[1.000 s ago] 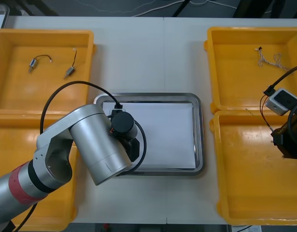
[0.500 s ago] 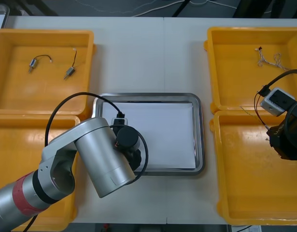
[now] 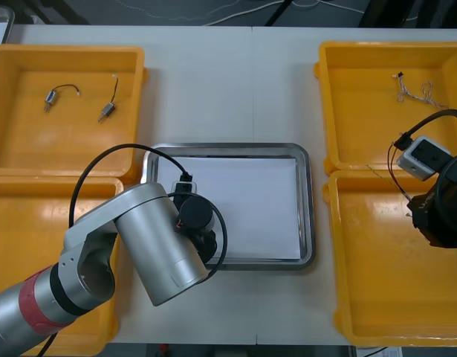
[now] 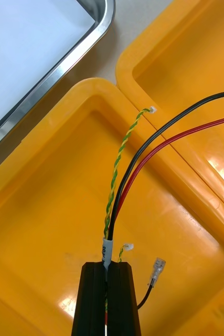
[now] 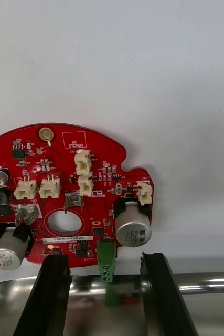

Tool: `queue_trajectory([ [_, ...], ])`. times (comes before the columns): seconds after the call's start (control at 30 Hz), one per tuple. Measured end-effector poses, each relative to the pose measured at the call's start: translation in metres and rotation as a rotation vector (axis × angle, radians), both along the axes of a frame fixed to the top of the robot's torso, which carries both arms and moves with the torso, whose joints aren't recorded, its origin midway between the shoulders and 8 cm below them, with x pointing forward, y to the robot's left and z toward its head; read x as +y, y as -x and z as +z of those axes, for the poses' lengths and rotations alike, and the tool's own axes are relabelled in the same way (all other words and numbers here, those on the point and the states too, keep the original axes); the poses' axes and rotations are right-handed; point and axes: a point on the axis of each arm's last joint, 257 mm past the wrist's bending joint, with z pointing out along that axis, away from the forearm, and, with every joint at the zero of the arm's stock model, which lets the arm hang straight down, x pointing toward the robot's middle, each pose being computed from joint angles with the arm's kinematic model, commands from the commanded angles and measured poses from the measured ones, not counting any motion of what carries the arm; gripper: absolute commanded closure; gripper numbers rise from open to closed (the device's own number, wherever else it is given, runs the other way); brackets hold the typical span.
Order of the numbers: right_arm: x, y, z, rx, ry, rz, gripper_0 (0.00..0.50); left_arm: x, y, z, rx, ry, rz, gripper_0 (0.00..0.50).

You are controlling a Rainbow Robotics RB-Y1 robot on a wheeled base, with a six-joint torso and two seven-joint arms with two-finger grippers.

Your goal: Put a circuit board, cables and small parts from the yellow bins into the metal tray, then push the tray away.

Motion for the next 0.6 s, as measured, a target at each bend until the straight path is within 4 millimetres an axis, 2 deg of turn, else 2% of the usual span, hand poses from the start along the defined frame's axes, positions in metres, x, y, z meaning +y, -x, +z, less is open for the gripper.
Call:
queue_trajectory([
  [0.3,0.001,0.000,-0.001,0.003,0.000,0.005,0.500,-0.004,0.001,0.006,-0.004,0.015,-0.009,0.012],
  [0.6,0.002,0.001,-0.001,0.003,0.000,0.005,0.500,-0.005,0.018,0.042,0.040,0.078,-0.015,0.012],
])
